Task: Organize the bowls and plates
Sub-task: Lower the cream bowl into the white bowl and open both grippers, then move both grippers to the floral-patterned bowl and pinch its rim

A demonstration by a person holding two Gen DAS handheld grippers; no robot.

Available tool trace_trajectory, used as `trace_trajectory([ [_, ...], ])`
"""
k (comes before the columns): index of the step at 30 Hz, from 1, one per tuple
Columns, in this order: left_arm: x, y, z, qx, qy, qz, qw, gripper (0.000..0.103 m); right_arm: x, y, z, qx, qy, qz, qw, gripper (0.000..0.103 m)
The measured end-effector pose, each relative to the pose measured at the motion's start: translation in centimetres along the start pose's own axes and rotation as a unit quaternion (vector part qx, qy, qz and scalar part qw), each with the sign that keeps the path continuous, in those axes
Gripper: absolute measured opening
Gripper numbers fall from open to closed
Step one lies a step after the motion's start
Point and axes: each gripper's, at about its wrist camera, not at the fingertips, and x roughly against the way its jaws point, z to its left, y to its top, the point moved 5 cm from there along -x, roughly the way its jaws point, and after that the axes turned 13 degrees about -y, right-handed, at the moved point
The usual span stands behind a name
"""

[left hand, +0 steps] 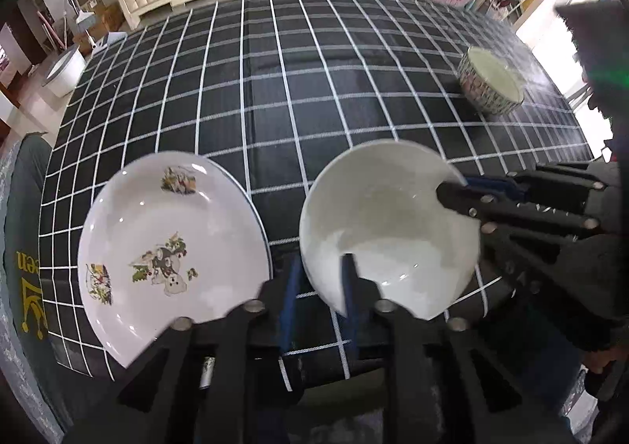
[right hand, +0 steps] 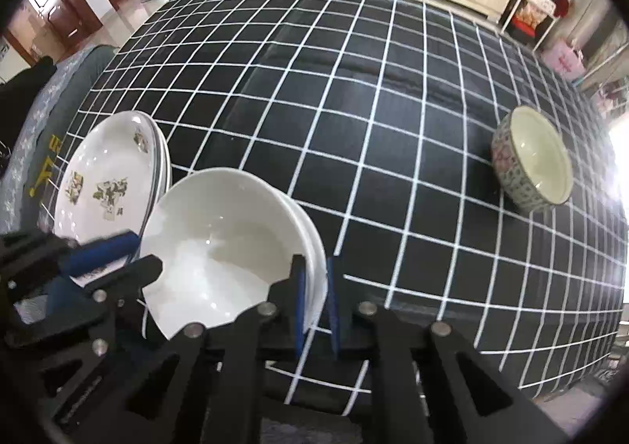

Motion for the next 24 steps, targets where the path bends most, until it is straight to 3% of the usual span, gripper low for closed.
trace_trajectory([
  [1, 0.4, 0.2, -0.2, 0.0, -0.001, -0.005, 1.0, 0.031, 0.2, 0.0, -0.2, 0.001, -0.003, -0.005, 1.0, 0.024],
  [3, 1.2, 0.5, -0.5, -0.001, -0.003, -0.013, 0.9999, 0.034, 1.1, 0.2, -0.6, 0.001, -0.008, -0.022, 1.0, 0.047],
  [5, 1.9, 0.8, -0.8, -0.002, -0.003, -0.021, 0.9998, 0.036, 2.0, 0.4, -1.4, -0.008, -0.009, -0.037, 0.999, 0.054],
  [13, 6.7, 3.1, -4.0, -0.025, -0.017, -0.085, 0.9959, 0.053, 7.9, 0.7, -7.1, -0.07, 0.002, -0.098, 0.993, 0.055],
  [19, 8.8, 6.2, -7.2, -0.042, -0.035, -0.117, 0.9916, 0.056, 10.6, 0.8, -11.3, -0.1, -0.008, -0.124, 0.987, 0.058],
  [24, 8.3, 8.9, -10.3, -0.061, -0.038, -0.118, 0.9904, 0.056, 11.6, 1.1, -14.8, -0.119, -0.018, -0.139, 0.983, 0.06],
])
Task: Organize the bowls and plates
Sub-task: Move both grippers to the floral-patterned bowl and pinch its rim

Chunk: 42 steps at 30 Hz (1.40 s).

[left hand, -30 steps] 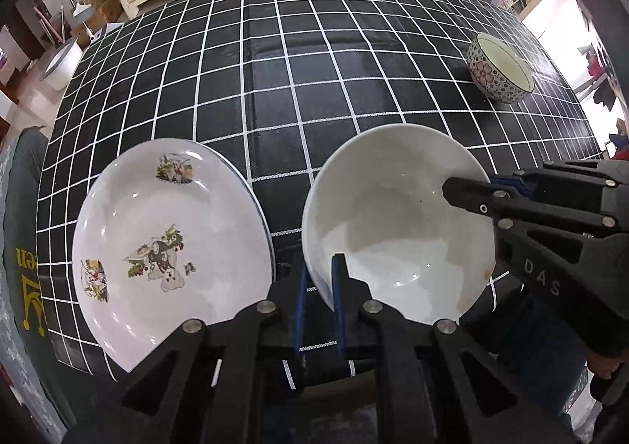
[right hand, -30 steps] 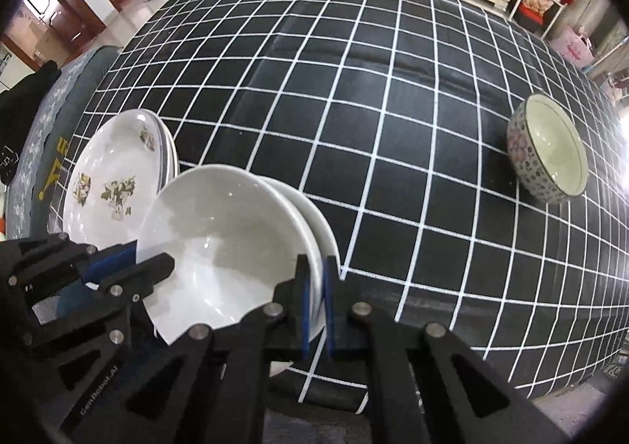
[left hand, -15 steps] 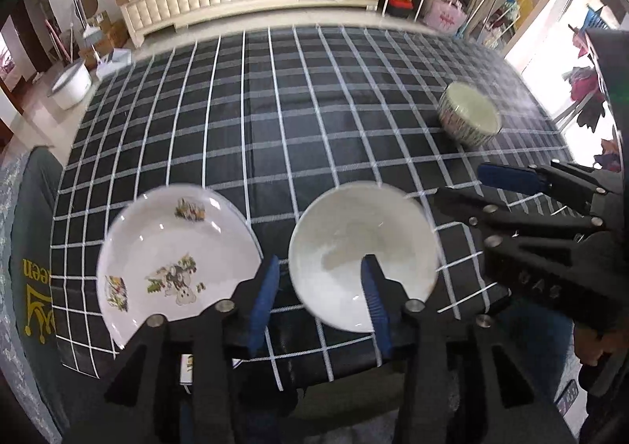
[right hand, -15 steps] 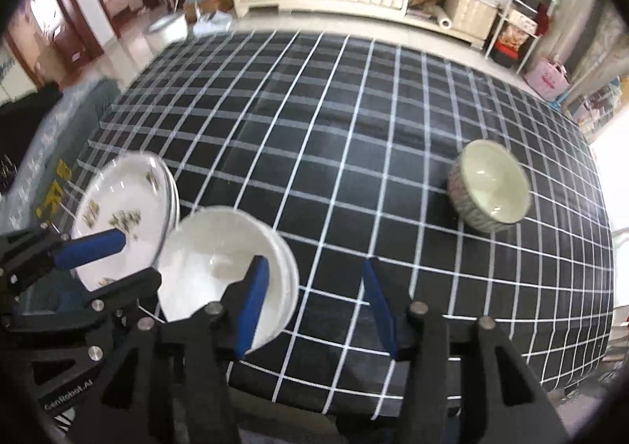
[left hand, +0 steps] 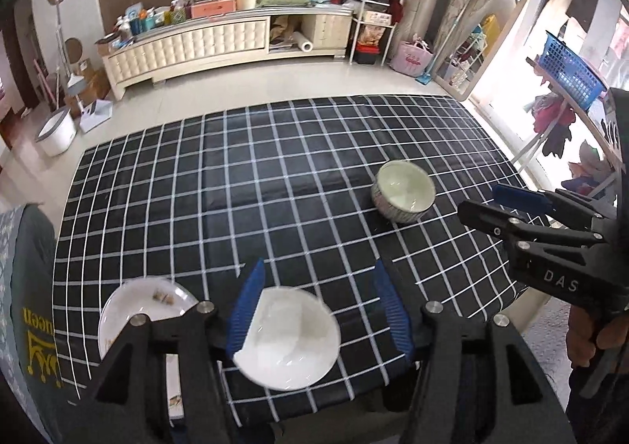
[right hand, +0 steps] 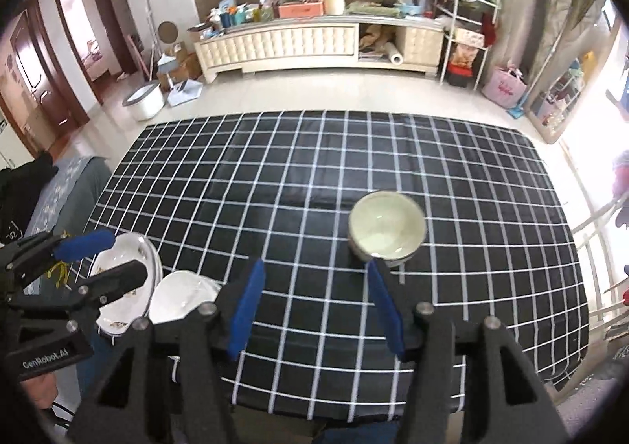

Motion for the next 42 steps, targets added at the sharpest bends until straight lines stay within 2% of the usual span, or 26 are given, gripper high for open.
trace_trajectory([
  [10, -4.6, 3.6, -3.5, -0.037, 0.0, 0.017, 0.9992, 0.056, -3.4, 0.8, -5.5, -0.03, -0.015, 0.021, 0.999, 0.06],
  [15, -7.7, 4.9, -4.1, -0.034, -0.002, 0.036, 0.9988, 0.056, -5.4, 1.4, -7.6, -0.046, -0.022, 0.028, 0.998, 0.06],
  [20, -12.0, 5.5, -4.5, -0.042, 0.002, 0.07, 0.9967, 0.056, -7.9, 1.8, -8.7, -0.054, -0.022, 0.042, 0.997, 0.06],
  [32, -19.6, 7.4, -3.9, -0.049, 0.0, 0.12, 0.9916, 0.056, -14.1, 1.9, -10.0, -0.055, -0.019, 0.086, 0.995, 0.06],
  [34, -21.0, 7.3, -3.6, -0.045, -0.002, 0.128, 0.9907, 0.056, -15.0, 1.8, -9.9, -0.047, -0.025, 0.09, 0.995, 0.056],
  [36, -22.0, 7.3, -3.4, -0.044, -0.005, 0.134, 0.99, 0.053, -16.1, 1.5, -9.9, -0.046, -0.025, 0.101, 0.994, 0.048],
  [39, -23.8, 7.0, -2.8, -0.039, 0.001, 0.149, 0.9881, 0.042, -17.5, 1.1, -10.0, -0.051, -0.018, 0.115, 0.992, 0.039],
  [40, -24.4, 6.9, -2.5, -0.038, 0.005, 0.156, 0.987, 0.036, -17.8, 1.0, -10.0, -0.053, -0.012, 0.119, 0.991, 0.037],
  [42, -25.3, 6.7, -2.2, -0.037, 0.009, 0.166, 0.9853, 0.032, -18.3, 0.8, -10.0, -0.052, -0.006, 0.125, 0.991, 0.037],
])
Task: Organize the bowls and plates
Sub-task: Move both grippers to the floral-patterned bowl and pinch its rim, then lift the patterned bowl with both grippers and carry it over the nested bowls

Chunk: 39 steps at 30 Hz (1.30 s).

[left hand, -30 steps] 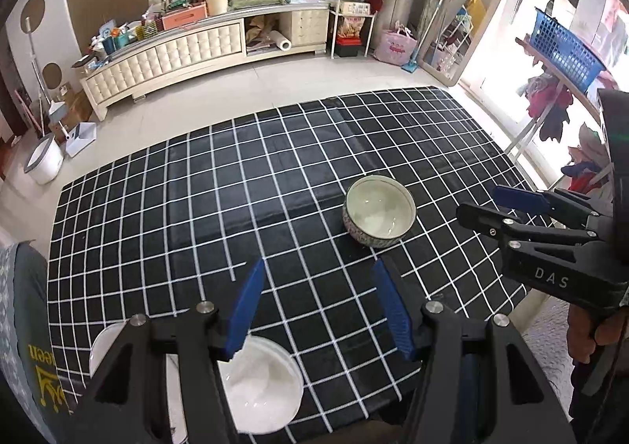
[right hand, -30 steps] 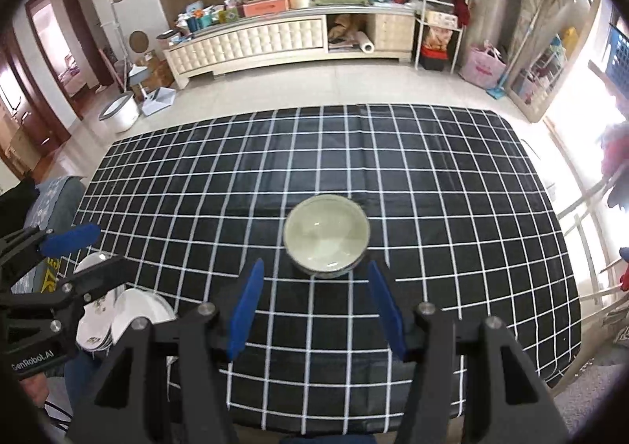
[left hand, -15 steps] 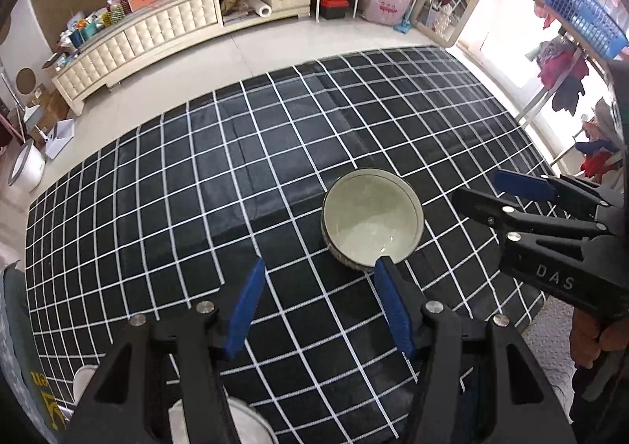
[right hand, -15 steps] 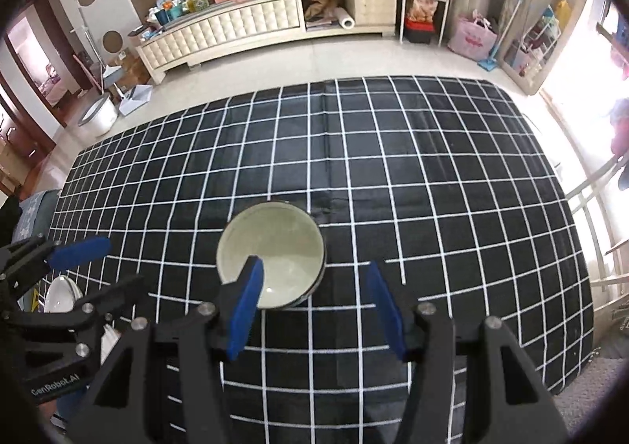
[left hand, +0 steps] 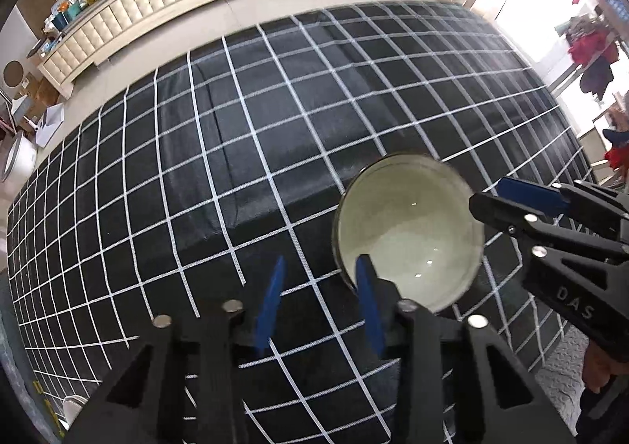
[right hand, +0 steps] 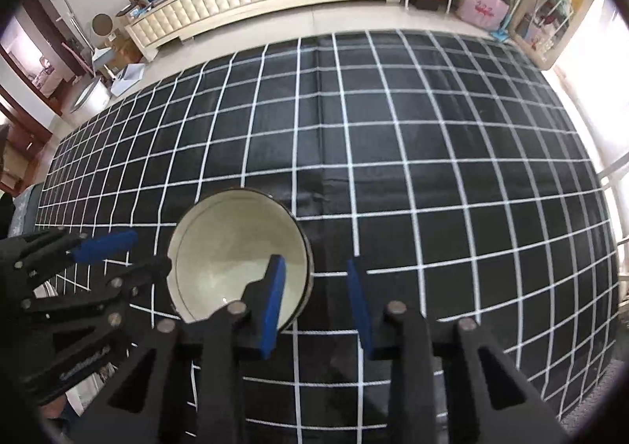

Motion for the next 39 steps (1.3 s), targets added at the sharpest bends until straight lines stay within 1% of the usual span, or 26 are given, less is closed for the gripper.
trace_trajectory([
  [2, -0.6, 0.0, 0.0, -0.002, -0.004, 0.003, 1.0, 0.03, -0.7, -0.1, 0.0, 0.005, -0.009, 0.006, 1.0, 0.036],
  [3, -0.7, 0.0, 0.0, -0.004, -0.004, 0.004, 1.0, 0.029, -1.1, -0.2, 0.0, 0.007, -0.012, 0.01, 1.0, 0.032],
  [4, -1.0, 0.0, -0.1, -0.005, -0.003, 0.005, 1.0, 0.028, -1.4, -0.3, 0.1, 0.008, -0.012, 0.013, 1.0, 0.031],
  [7, -1.6, 0.2, -0.1, -0.006, -0.005, 0.01, 0.9999, 0.025, -1.9, -0.5, 0.2, 0.004, 0.009, 0.021, 1.0, 0.022],
  [9, -2.0, 0.1, -0.2, -0.007, -0.005, 0.014, 0.9999, 0.022, -1.9, -0.6, 0.2, 0.001, 0.019, 0.024, 1.0, 0.015],
  [11, -2.1, 0.0, -0.4, -0.011, -0.004, 0.016, 0.9998, 0.017, -2.0, -0.6, 0.3, 0.003, 0.024, 0.025, 0.999, 0.011],
  [13, -2.5, 0.0, -1.0, -0.019, -0.004, 0.018, 0.9996, 0.011, -1.9, -0.7, 0.4, 0.01, 0.014, 0.025, 1.0, 0.01],
  [16, -2.7, 0.2, -1.1, -0.023, 0.001, 0.017, 0.9996, 0.011, -1.8, -0.7, 0.4, 0.012, 0.002, 0.022, 1.0, 0.01],
  [19, -2.6, 0.1, -1.0, -0.015, -0.008, 0.016, 0.9997, 0.011, -1.7, -0.8, 0.9, 0.01, -0.01, 0.015, 1.0, 0.009],
  [22, -2.2, 0.3, -1.0, -0.015, -0.007, 0.01, 0.9998, 0.009, -1.5, -1.0, 1.0, -0.005, -0.005, 0.012, 1.0, 0.008],
  [26, -1.2, 0.1, -0.5, -0.001, -0.018, -0.002, 0.9998, 0.008, -0.7, -1.9, 0.5, -0.03, 0.012, 0.011, 0.999, 0.008],
  [30, 0.7, -0.8, -0.8, 0.001, -0.017, -0.011, 0.9998, 0.008, 1.2, -2.5, 0.9, -0.04, 0.017, 0.007, 0.999, 0.008],
  [33, 3.2, -2.2, -1.1, -0.008, -0.014, -0.022, 0.9996, 0.008, 3.6, -3.2, 1.5, -0.04, 0.017, -0.004, 0.999, 0.008],
  [35, 4.7, -3.2, -0.7, -0.006, -0.014, -0.031, 0.9994, 0.008, 5.1, -3.7, 2.1, -0.037, 0.019, -0.013, 0.999, 0.009],
  [39, 8.1, -5.2, -0.1, -0.003, -0.009, -0.048, 0.9988, 0.008, 7.9, -4.4, 4.5, -0.026, 0.021, -0.026, 0.999, 0.008],
])
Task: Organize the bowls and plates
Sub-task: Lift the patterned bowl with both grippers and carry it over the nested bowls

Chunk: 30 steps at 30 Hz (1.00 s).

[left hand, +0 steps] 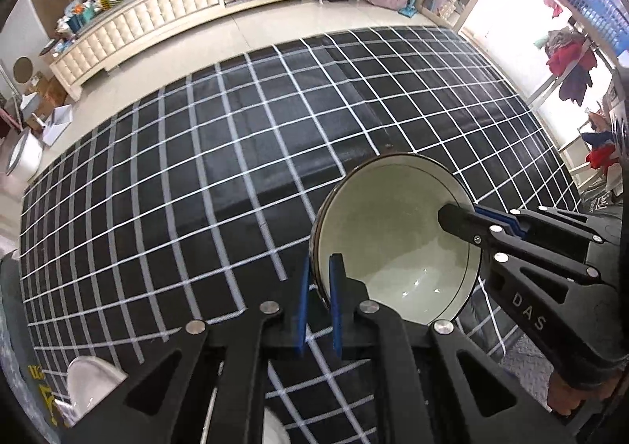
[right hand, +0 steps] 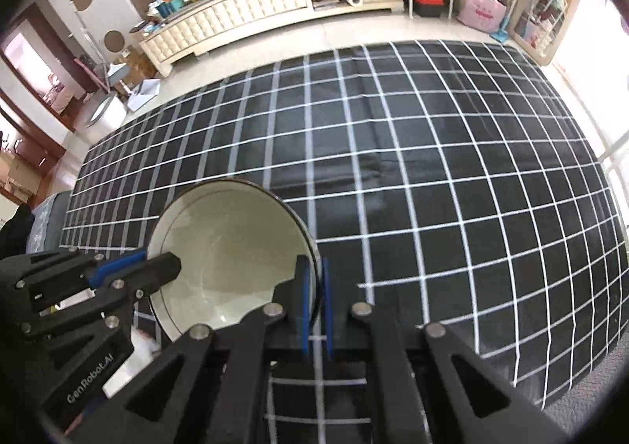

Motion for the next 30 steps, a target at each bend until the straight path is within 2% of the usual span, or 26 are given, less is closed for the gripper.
trace_trajectory([
  [5, 4.5, -2.5, 2.0, 0.016, 0.009, -0.019, 0.9996, 0.008, 3.3, -0.5, 3.8, 0.024, 0.004, -0.019, 1.0, 0.009],
  [13, 9.6, -6.6, 5.9, 0.046, 0.023, -0.045, 0.9977, 0.008, 4.9, -1.7, 8.7, 0.058, 0.019, -0.026, 0.998, 0.008],
  [19, 11.0, -10.4, 7.9, 0.068, 0.029, -0.045, 0.9963, 0.008, 5.0, -3.3, 11.7, 0.082, 0.021, -0.02, 0.996, 0.008],
  [30, 9.8, -15.7, 9.6, 0.096, 0.022, -0.024, 0.9948, 0.008, 3.1, -6.5, 15.1, 0.101, 0.015, 0.024, 0.994, 0.008],
])
